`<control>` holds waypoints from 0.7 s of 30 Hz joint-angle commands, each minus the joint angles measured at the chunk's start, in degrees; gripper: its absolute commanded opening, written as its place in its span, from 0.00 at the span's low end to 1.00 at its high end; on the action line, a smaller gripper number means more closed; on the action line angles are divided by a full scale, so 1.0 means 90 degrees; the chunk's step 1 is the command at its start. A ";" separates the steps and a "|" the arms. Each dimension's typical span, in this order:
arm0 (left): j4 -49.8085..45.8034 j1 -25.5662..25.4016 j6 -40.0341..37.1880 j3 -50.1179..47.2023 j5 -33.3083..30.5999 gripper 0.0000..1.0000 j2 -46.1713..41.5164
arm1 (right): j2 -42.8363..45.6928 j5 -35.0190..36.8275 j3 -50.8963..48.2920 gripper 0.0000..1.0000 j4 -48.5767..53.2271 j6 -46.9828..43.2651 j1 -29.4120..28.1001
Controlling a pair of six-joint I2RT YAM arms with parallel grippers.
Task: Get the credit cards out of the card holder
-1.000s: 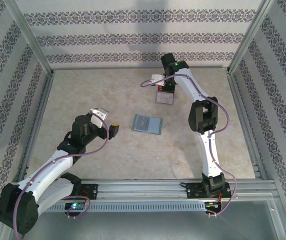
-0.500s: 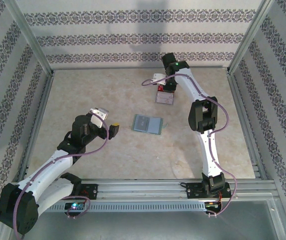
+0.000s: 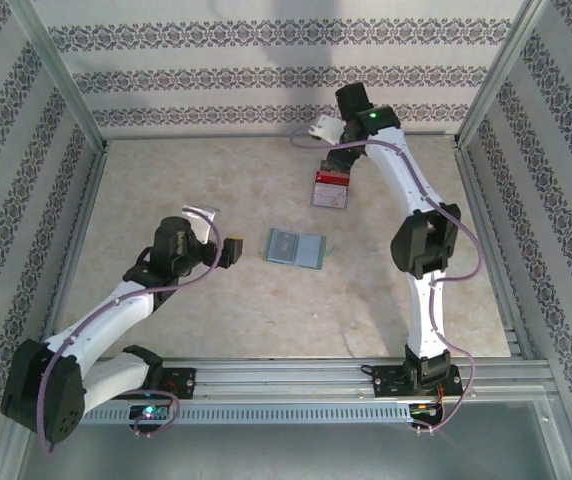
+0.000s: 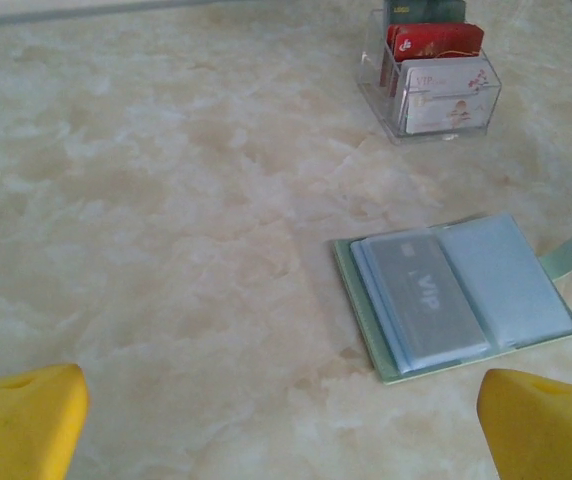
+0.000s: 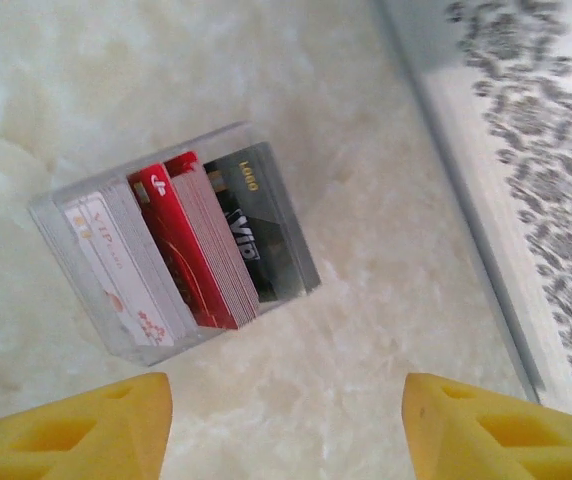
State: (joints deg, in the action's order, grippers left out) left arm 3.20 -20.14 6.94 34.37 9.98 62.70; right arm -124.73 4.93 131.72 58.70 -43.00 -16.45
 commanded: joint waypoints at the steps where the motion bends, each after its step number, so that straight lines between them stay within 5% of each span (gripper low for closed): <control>1: -0.0486 0.0143 0.0932 0.0517 -0.0004 1.00 0.0358 | 0.0741 -0.0074 -0.0537 0.64 -0.0069 0.1346 -0.0111; 10: -0.0812 0.0215 0.1834 0.1127 0.0947 0.96 0.1233 | 0.3428 -0.0941 -0.4099 0.71 -0.1913 0.4075 -0.0018; 21: -0.1183 0.0040 0.2544 0.1848 0.2272 0.61 0.2453 | 0.6274 -0.2747 -0.8337 0.89 -0.4810 0.7193 0.0907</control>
State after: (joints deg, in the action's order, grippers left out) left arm -4.16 -19.11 26.98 48.29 26.15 82.61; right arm -71.35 -14.11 61.12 25.17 11.49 -9.69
